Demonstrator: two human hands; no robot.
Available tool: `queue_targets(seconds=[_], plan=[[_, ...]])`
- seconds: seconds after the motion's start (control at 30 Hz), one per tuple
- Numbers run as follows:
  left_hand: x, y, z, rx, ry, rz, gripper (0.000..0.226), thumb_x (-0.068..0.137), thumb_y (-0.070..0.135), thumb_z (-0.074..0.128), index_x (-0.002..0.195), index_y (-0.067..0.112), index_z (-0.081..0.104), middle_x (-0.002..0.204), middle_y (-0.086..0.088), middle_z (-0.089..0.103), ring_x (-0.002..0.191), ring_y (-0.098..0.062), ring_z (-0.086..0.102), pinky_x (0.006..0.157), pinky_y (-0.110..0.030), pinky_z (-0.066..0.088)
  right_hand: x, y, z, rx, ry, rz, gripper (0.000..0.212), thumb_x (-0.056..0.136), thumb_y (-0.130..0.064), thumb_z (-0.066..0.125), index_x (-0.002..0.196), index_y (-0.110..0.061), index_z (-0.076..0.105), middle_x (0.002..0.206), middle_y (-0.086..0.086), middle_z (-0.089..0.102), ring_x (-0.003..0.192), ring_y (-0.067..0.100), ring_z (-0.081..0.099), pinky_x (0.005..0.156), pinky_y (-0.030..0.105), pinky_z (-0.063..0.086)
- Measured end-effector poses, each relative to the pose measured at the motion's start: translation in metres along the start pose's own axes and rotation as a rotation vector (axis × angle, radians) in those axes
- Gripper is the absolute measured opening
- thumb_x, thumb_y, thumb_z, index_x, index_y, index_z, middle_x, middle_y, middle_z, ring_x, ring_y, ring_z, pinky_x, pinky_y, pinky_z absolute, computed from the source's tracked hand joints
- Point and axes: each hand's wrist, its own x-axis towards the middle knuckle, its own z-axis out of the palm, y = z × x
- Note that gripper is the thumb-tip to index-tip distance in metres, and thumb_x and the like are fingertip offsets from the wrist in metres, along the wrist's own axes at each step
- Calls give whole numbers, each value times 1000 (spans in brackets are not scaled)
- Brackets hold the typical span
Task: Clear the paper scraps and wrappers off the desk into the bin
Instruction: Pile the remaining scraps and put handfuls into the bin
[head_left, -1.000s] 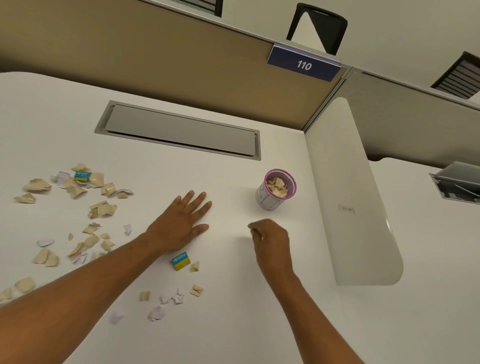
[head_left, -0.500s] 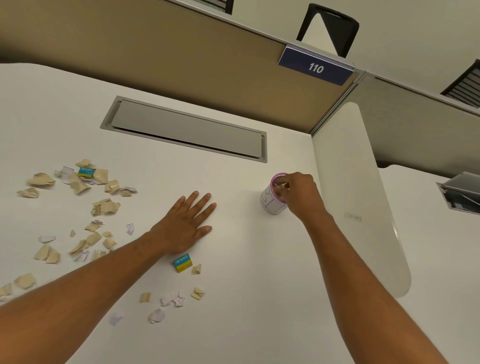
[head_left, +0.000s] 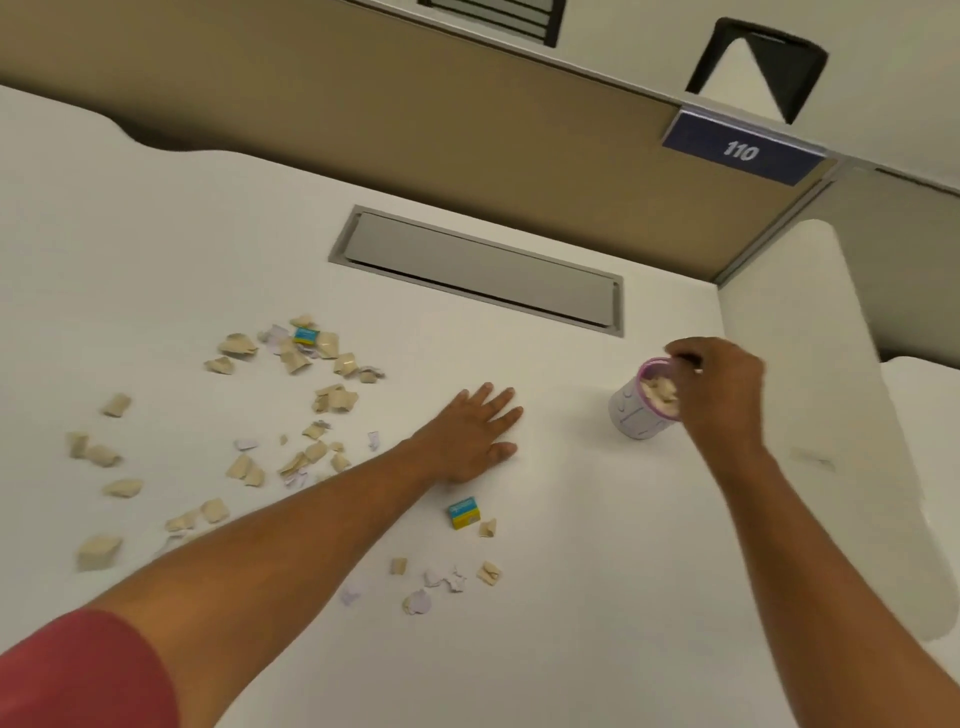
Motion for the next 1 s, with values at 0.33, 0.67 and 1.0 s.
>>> queue_targets(seconds=[0.33, 0.67, 1.0], plan=[[-138, -81, -13, -224, 831, -101, 18, 94, 13, 70, 111, 14, 77, 125, -7, 70, 122, -26, 61, 108, -37, 47, -128, -108, 95, 273, -416, -151, 17, 94, -6, 67, 107, -16, 74, 107, -1, 73, 85, 15, 69, 81, 31, 59], [-187, -196, -13, -70, 495, -358, 64, 105, 48, 46, 163, 26, 29, 174, -9, 11, 159, -40, 11, 126, -59, 20, -124, -239, 202, 10, -614, -331, 57, 103, -32, 53, 154, -14, 36, 160, 10, 32, 144, 32, 32, 117, 38, 32], [-180, -220, 0, 107, 269, -185, 65, 105, 60, 27, 164, 34, 19, 174, -4, 13, 160, -41, 5, 127, -60, 5, -164, -251, 225, -282, -532, -591, 43, 105, -27, 46, 142, -7, 55, 153, 18, 47, 141, 36, 44, 120, 42, 33]])
